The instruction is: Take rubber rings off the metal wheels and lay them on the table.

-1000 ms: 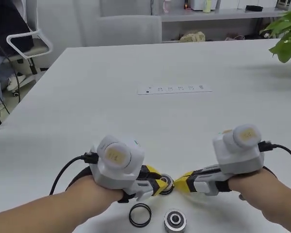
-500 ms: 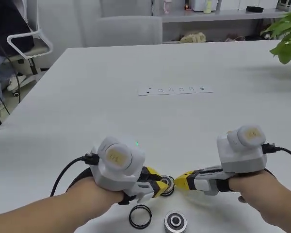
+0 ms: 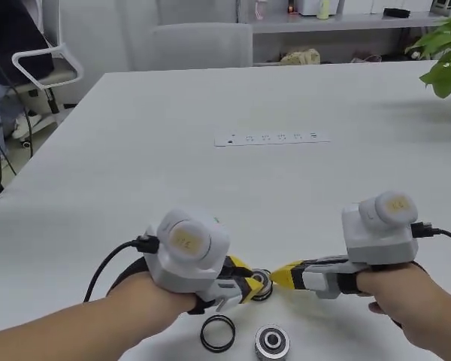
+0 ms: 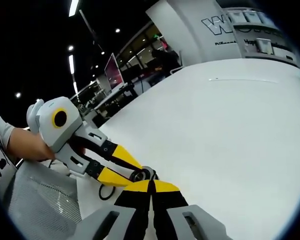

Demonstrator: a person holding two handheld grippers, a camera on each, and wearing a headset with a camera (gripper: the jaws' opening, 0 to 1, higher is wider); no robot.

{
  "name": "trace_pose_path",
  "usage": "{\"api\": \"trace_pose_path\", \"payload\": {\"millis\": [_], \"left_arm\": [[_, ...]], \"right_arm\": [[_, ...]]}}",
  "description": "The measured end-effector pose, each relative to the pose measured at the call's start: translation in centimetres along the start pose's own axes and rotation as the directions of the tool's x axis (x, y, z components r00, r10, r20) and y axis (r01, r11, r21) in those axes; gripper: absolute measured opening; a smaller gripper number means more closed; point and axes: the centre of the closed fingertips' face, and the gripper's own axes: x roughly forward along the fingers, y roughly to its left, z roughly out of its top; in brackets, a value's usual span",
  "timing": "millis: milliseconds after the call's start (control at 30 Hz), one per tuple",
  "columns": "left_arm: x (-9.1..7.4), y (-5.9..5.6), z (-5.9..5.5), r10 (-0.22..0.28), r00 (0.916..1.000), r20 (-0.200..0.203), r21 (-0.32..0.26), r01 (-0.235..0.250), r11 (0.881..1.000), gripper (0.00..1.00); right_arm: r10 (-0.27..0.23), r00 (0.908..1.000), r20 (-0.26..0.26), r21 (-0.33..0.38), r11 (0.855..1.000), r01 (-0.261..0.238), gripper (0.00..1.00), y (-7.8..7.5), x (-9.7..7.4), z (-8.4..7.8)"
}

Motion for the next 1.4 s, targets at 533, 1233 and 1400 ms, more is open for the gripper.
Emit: {"api": "trace_pose_path", "payload": {"millis": [533, 1233, 1400], "left_arm": [[0.1, 0.0, 0.0, 0.011, 0.9999, -0.008, 0.002, -0.011, 1.000, 0.07], [0.0, 0.0, 0.0, 0.009, 1.0000, -0.003, 0.011, -0.009, 1.000, 0.07], [0.0, 0.0, 0.0, 0.008, 1.0000, -0.005, 0.011, -0.008, 1.000, 0.07]], "right_arm": [[0.005, 0.9997, -0.025, -0.086, 0.996, -0.007, 0.00, 0.7, 0.1, 0.1], [0.060, 0.9980, -0.017, -0.107, 0.992, -0.062, 0.00, 2.1, 0.5, 0.3], [0.039, 0.9990, -0.022, -0.114, 0.993, -0.042, 0.00, 1.6, 0.4, 0.3]]}}
